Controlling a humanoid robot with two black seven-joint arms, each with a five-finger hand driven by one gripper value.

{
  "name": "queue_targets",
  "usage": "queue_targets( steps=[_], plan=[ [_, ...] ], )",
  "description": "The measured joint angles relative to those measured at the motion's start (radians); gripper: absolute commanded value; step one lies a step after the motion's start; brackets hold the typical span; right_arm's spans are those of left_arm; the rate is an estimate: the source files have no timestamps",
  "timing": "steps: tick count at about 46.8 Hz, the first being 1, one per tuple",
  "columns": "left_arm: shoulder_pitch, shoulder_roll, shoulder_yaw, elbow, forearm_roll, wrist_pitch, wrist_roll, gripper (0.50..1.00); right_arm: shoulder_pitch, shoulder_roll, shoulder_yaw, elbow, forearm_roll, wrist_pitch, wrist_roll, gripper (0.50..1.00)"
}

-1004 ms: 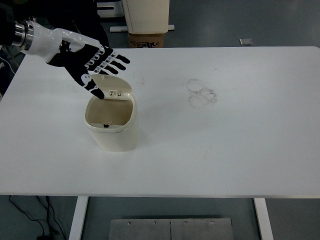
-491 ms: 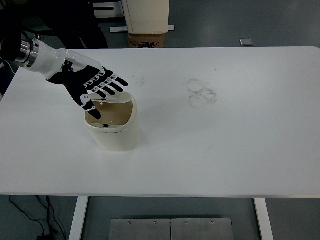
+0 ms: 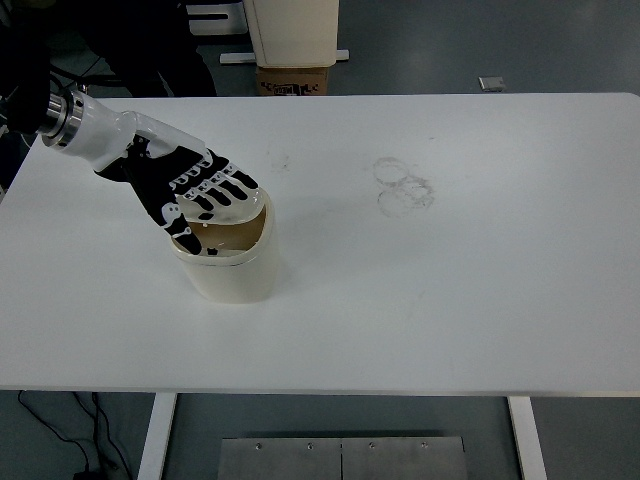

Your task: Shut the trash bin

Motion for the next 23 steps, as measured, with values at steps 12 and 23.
queue_targets(
  steps=[12,23],
  plan=[
    [0.032,-0.009,0.013,-0.009,0.0,0.0,0.0,1.0,0.0,0.0,0.0,0.0,0.0,0.0,0.0,0.991],
    [0.048,-0.011,0.013,-0.007,0.004,0.0,0.0,1.0,0.0,0.0,0.0,0.0,0.0,0.0,0.0,0.991]
  ],
)
